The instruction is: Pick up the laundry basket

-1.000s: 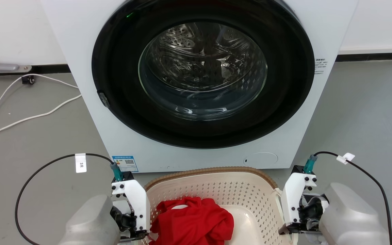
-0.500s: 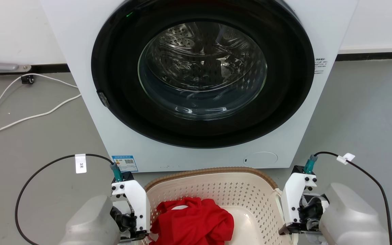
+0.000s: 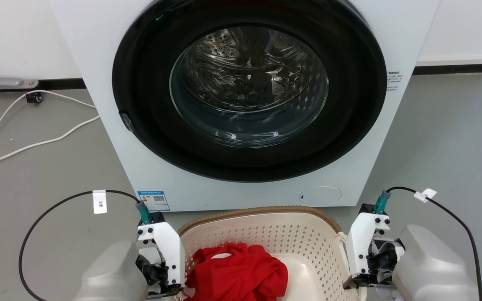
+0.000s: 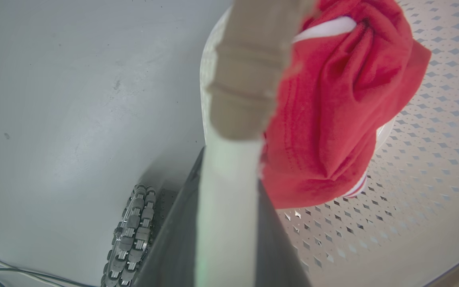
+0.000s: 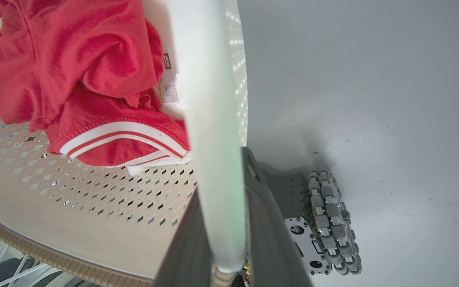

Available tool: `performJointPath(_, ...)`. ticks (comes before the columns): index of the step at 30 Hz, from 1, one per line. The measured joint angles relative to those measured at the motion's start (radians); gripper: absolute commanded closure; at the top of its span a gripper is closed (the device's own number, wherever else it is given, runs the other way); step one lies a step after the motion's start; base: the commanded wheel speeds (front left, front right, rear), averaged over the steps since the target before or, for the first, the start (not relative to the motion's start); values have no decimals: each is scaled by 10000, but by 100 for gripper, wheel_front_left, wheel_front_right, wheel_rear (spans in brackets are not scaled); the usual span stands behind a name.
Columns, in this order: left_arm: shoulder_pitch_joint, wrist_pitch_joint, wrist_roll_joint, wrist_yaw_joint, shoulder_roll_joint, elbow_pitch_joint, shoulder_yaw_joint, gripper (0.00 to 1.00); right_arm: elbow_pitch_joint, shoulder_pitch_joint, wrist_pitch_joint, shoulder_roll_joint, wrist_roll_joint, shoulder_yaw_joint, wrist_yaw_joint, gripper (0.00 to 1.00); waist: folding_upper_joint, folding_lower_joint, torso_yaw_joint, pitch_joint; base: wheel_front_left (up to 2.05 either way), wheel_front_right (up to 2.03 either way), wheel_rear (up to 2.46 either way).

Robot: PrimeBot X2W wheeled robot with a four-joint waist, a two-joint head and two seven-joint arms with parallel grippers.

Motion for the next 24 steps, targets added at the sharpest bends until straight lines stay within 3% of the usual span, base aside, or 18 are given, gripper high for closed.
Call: performJointPath(24,0,-134,-194,2,-38,-4,-215,100,8,-2,73,13,-111,-171,-4,100,0,0,76,7,0,0,0)
